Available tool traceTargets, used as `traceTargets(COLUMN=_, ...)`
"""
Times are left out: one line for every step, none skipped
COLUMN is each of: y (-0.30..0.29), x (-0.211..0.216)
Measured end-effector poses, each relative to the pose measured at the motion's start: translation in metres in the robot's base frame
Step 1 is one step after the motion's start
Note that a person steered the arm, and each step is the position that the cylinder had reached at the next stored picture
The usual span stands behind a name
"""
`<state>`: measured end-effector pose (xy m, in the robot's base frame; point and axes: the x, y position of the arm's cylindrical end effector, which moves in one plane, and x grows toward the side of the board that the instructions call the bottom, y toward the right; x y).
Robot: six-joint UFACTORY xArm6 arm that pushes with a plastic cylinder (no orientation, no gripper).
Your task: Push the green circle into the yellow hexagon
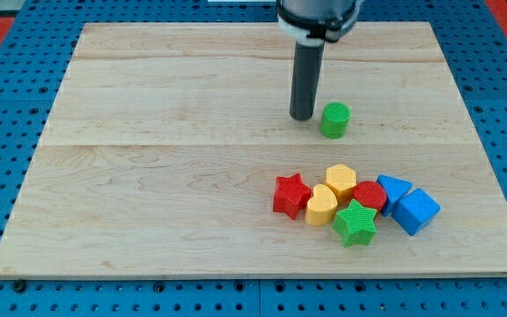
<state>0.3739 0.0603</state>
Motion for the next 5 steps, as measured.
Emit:
traceTargets(y=0.049, x=-0.018)
traceTargets(y=0.059, x=0.05)
traceTargets(y=0.07, x=0.047)
traceTargets(y=0.071, x=0.031)
traceTargets(y=0.053, x=0.049)
